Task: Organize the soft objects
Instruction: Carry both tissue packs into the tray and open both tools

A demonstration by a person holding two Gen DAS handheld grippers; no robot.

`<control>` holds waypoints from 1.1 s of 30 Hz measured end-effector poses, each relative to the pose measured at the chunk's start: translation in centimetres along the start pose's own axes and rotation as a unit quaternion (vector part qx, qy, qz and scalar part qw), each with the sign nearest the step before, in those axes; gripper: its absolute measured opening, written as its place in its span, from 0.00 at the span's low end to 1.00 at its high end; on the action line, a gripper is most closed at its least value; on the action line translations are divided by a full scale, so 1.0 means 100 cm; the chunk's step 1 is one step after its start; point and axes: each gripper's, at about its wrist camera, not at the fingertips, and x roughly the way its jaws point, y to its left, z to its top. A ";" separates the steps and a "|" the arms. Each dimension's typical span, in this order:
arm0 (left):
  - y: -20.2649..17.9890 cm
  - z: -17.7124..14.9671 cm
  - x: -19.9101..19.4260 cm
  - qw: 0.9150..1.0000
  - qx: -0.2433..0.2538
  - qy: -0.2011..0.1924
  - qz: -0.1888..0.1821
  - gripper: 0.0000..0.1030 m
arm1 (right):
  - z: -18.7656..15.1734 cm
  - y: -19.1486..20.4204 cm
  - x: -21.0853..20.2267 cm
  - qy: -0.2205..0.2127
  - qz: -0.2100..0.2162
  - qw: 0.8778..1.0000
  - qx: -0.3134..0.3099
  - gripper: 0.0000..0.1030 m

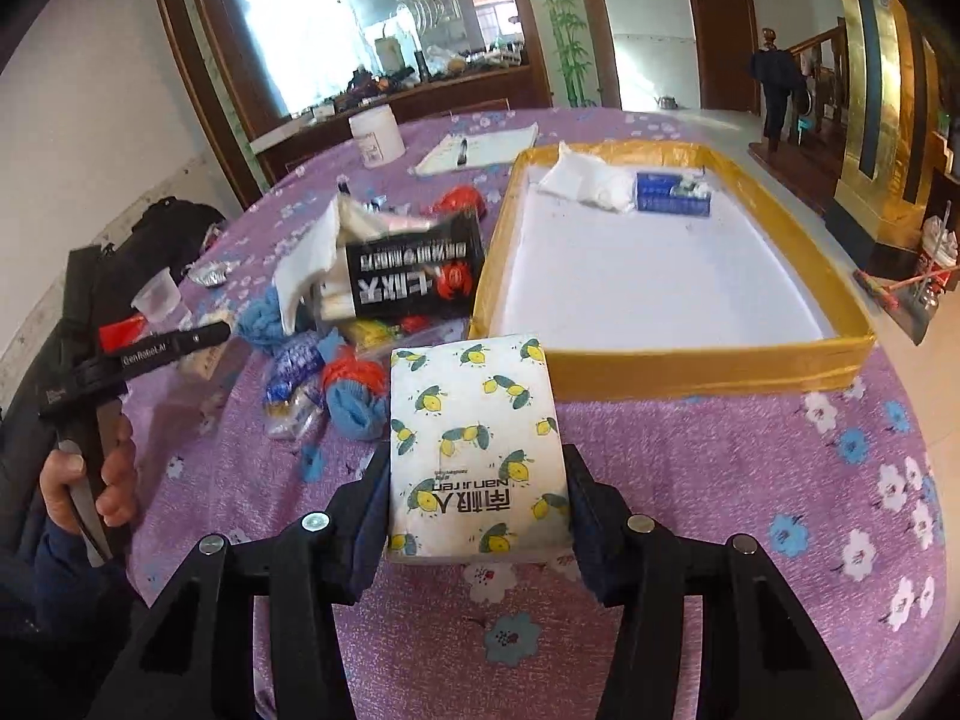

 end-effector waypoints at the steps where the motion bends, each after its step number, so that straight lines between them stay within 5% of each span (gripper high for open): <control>1: -0.002 0.001 -0.002 1.000 0.000 0.000 -0.004 0.41 | 0.003 -0.002 -0.003 -0.006 0.003 1.000 0.000 0.55; 18: -0.118 0.031 -0.026 0.992 0.089 -0.005 -0.088 0.42 | 0.046 -0.044 -0.015 -0.053 0.007 0.998 0.043 0.55; 26: -0.203 0.047 0.006 0.980 0.127 0.045 -0.144 0.42 | 0.090 -0.076 -0.006 -0.066 0.000 0.995 0.076 0.55; 33: -0.261 0.063 0.059 0.978 0.149 0.074 -0.128 0.42 | 0.134 -0.112 0.024 -0.055 0.002 0.992 0.115 0.55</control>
